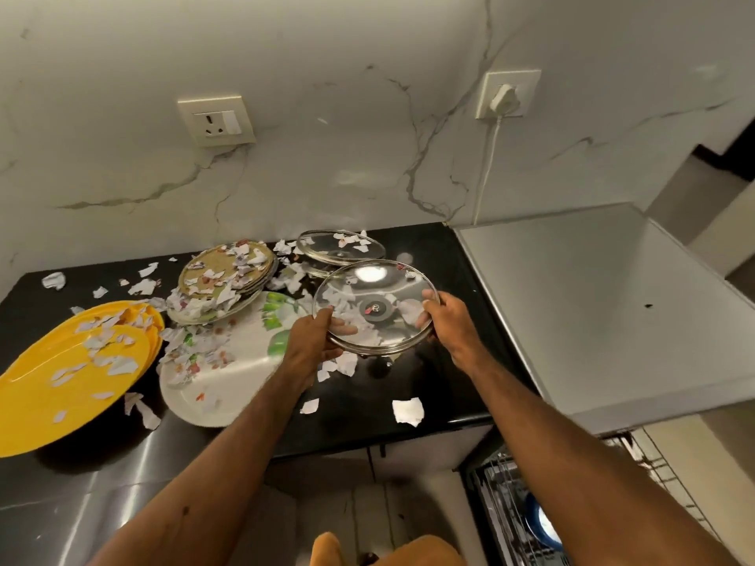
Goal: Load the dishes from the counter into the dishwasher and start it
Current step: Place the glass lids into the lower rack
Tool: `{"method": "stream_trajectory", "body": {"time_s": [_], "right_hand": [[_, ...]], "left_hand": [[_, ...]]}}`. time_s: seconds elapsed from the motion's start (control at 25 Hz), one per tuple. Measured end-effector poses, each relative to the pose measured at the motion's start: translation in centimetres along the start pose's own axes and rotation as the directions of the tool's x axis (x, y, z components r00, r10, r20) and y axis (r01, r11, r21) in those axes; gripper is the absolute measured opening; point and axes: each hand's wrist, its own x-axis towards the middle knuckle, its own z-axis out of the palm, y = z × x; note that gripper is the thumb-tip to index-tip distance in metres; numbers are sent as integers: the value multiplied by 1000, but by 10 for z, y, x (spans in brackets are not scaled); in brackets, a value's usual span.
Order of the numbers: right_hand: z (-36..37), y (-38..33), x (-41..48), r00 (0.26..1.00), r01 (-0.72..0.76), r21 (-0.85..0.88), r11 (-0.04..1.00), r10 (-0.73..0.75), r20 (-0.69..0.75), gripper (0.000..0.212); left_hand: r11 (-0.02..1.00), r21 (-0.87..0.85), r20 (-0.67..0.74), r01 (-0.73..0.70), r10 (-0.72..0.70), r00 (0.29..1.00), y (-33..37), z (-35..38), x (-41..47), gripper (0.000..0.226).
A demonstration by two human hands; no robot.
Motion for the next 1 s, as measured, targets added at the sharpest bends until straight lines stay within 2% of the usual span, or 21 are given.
{"method": "stream_trajectory", "body": {"time_s": [0.16, 0.32, 0.52, 0.76, 1.0], "right_hand": [[-54, 23, -17, 991, 8, 52, 999, -1, -131, 25], [-113, 38, -45, 981, 4, 86, 996, 13, -194, 28], [-196, 61, -84, 960, -9, 187, 982, 61, -273, 17], [-292, 105, -136, 920, -17, 278, 961, 124, -372, 22], [-351, 143, -194, 898, -26, 325, 945, 165, -409, 22]], "left_hand": [[1000, 17, 41, -2, 1, 999, -8, 60, -9, 37], [999, 35, 98, -33, 29, 995, -21, 116, -37, 37], [995, 77, 141, -61, 49, 989, -47, 191, -82, 32], [995, 101, 266, -16, -11, 964, -87, 273, -147, 32], [987, 158, 370, 23, -80, 926, -135, 326, -188, 35]]}}
